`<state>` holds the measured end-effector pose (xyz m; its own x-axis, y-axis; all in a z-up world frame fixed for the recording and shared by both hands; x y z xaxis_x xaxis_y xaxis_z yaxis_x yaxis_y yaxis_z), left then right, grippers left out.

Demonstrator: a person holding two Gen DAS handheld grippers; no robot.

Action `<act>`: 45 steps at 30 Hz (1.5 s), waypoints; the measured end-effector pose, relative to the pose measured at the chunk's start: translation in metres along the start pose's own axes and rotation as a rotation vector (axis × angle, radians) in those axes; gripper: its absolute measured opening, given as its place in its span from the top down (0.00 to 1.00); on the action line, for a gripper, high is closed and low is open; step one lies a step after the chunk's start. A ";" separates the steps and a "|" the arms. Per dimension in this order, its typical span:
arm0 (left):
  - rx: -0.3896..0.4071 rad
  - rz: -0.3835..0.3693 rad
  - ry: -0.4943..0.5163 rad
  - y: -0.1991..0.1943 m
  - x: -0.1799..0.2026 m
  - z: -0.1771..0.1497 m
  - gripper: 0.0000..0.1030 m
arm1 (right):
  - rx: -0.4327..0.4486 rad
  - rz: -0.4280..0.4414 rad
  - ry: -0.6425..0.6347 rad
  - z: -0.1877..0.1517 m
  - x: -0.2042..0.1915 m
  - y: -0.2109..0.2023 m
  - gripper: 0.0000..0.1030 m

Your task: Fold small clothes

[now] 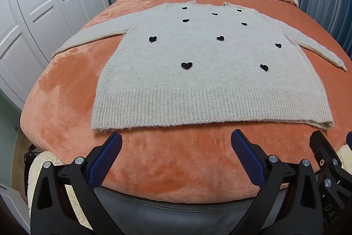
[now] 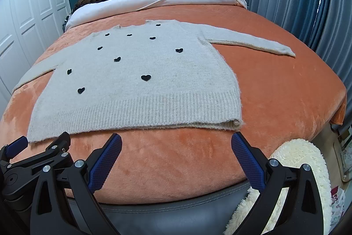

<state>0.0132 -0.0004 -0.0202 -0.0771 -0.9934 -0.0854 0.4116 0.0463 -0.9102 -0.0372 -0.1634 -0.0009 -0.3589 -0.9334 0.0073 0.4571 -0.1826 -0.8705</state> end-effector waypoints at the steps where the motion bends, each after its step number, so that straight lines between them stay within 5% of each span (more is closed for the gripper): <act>1: 0.001 0.001 0.000 -0.001 0.000 -0.001 0.06 | 0.000 0.001 0.001 0.000 0.000 0.000 0.05; 45: 0.000 0.006 -0.001 -0.002 -0.001 0.001 0.06 | 0.004 0.002 0.007 -0.001 0.002 -0.003 0.05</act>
<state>0.0133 0.0002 -0.0185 -0.0740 -0.9932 -0.0903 0.4122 0.0520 -0.9096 -0.0401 -0.1644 0.0014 -0.3638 -0.9315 0.0015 0.4615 -0.1816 -0.8683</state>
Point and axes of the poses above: each gripper's, at about its wrist camera, not at the fingertips, and y roughly the way its jaws point, x to its right, z to its top, the point moved 3 cm from there along y, roughly the way its jaws point, and after that the axes turned 13 degrees about -x, right-handed, at the moved point
